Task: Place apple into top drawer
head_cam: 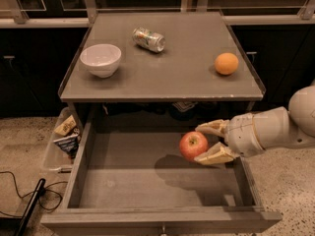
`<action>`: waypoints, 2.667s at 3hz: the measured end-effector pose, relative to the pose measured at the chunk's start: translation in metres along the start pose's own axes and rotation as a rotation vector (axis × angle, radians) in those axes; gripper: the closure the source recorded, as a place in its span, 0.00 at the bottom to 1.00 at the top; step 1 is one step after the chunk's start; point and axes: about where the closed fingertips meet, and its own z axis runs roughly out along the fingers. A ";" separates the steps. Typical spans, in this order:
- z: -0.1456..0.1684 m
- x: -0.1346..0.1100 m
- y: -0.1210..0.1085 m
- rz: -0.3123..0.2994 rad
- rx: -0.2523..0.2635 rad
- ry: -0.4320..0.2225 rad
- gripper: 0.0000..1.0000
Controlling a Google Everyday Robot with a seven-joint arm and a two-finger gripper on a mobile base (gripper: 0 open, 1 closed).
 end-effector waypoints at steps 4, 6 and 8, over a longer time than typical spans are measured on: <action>0.117 0.067 0.029 0.180 -0.128 -0.075 1.00; 0.130 0.072 0.030 0.193 -0.132 -0.082 0.81; 0.130 0.072 0.030 0.193 -0.132 -0.082 0.35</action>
Offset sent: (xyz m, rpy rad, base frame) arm 0.0015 0.0242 -0.1004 0.0874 0.1883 -0.0177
